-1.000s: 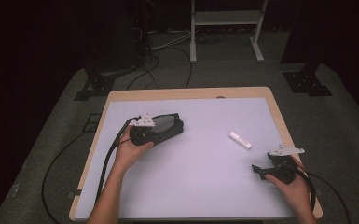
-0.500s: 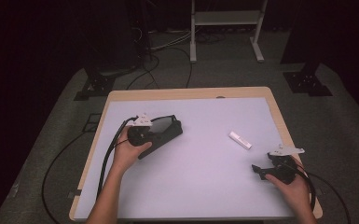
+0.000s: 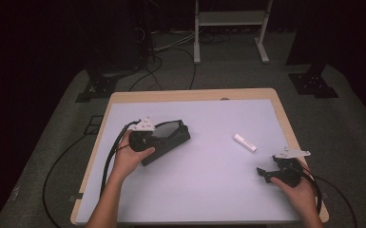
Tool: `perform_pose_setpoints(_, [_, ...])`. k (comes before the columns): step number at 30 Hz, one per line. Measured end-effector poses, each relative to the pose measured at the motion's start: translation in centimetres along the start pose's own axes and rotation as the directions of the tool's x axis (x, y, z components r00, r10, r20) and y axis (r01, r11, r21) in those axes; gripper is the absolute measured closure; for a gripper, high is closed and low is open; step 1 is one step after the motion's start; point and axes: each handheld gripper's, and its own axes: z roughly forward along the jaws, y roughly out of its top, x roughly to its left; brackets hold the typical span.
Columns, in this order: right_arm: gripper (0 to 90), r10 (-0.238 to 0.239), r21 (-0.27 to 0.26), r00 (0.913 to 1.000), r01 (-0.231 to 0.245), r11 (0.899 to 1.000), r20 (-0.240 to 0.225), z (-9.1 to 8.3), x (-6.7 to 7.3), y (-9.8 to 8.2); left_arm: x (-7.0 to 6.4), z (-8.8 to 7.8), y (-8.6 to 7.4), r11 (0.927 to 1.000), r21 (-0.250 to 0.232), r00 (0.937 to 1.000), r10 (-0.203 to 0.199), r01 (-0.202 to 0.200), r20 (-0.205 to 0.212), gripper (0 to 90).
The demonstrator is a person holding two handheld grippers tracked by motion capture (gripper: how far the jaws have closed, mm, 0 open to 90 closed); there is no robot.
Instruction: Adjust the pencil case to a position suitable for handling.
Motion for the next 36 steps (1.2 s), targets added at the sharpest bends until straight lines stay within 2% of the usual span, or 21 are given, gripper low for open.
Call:
perform_pose_setpoints(8, [13.3, 0.0, 0.0, 1.0, 0.0, 1.0, 0.0, 0.0, 0.0, 0.0, -1.4, 0.2, 0.3, 0.9999, 0.004, 0.9985, 0.015, -0.016, 0.052, 88.6])
perform_pose_setpoints(10, [13.3, 0.0, 0.0, 1.0, 0.0, 1.0, 0.0, 0.0, 0.0, 0.0, -1.9, 0.4, 0.5, 0.9999, 0.001, 0.997, 0.017, -0.017, 0.076, 88.6])
perform_pose_setpoints(18, [13.3, 0.0, 0.0, 1.0, 0.0, 1.0, 0.001, 0.0, 0.0, 0.0, -3.1, 0.8, 0.6, 0.9995, -0.006, 0.9927, 0.03, -0.029, 0.117, 88.6])
perform_pose_setpoints(30, [13.3, 0.0, 0.0, 1.0, 0.0, 1.0, 0.001, 0.0, 0.0, 0.0, -4.8, 1.6, 1.1, 0.9972, -0.006, 0.983, 0.074, -0.074, 0.168, 88.6])
perform_pose_setpoints(36, [13.3, 0.001, 0.0, 1.0, -0.001, 1.0, -0.001, 0.0, 0.0, 0.0, -5.6, 2.3, 1.4, 0.9957, -0.006, 0.9744, 0.091, -0.092, 0.205, 88.6])
